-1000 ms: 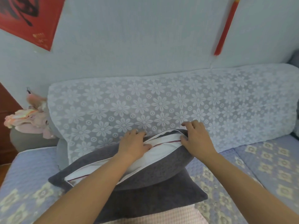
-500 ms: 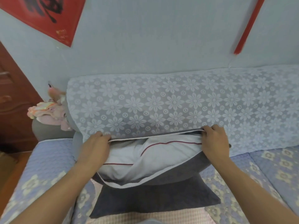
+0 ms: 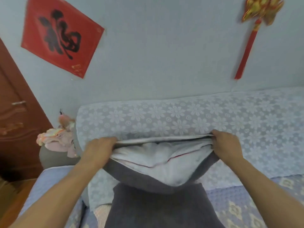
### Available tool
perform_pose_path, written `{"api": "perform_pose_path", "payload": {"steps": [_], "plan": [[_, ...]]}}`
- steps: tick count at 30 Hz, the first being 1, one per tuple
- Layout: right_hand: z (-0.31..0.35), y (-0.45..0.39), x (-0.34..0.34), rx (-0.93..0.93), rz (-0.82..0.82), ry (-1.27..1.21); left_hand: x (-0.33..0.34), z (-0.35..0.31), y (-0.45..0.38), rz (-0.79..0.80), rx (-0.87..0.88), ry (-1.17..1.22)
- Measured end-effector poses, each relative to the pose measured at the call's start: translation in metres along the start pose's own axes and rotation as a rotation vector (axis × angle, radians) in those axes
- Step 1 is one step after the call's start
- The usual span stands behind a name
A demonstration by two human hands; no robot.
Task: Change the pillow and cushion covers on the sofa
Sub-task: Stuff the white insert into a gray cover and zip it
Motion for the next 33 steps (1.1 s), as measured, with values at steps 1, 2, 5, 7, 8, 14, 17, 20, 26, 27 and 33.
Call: {"api": "perform_pose_path", "payload": {"steps": [1, 2, 5, 7, 8, 14, 17, 20, 26, 27, 33], "plan": [[-0.003, -0.001, -0.004, 0.038, -0.088, -0.062, -0.004, -0.009, -0.003, -0.067, 0.021, 0.022], [-0.005, 0.001, -0.011, 0.056, -0.192, -0.124, -0.014, -0.007, -0.002, -0.145, 0.013, 0.065], [0.006, 0.006, -0.038, -0.066, -0.341, -0.144, -0.047, 0.027, -0.003, -0.403, -0.107, 0.054], [0.006, -0.003, -0.035, -0.069, -0.264, -0.186, -0.059, 0.018, 0.007, -0.605, -0.164, 0.075], [0.008, -0.004, -0.027, -0.041, -0.181, -0.242, -0.056, -0.013, 0.015, -0.633, -0.093, 0.167], [0.018, 0.052, 0.052, -0.051, 0.274, -0.455, 0.057, -0.226, 0.076, 0.026, 0.579, 0.527], [0.002, 0.056, 0.04, 0.05, 0.315, -0.555, 0.07, -0.243, 0.077, 0.128, 0.636, 0.489], [-0.011, 0.073, 0.032, 0.155, 0.51, -0.807, 0.064, -0.256, 0.08, 0.153, 0.721, 0.37], [-0.08, 0.13, 0.053, 0.631, 0.177, -0.964, 0.076, -0.272, 0.083, 0.133, 0.625, 0.173], [-0.08, 0.135, 0.059, 0.655, 0.206, -1.066, 0.076, -0.276, 0.083, 0.115, 0.614, 0.145], [-0.042, 0.12, 0.043, 0.516, 0.129, -1.148, 0.092, -0.303, 0.095, 0.185, 0.9, -0.146]]}}
Point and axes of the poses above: each hand's wrist, its own y-axis away from the middle knuckle, its own x-axis out of the palm, z = x × y, the point moved 6 cm from there along -y, towards the middle knuckle, and after that the axes turned 3 degrees about -y, right-handed, at the moved point
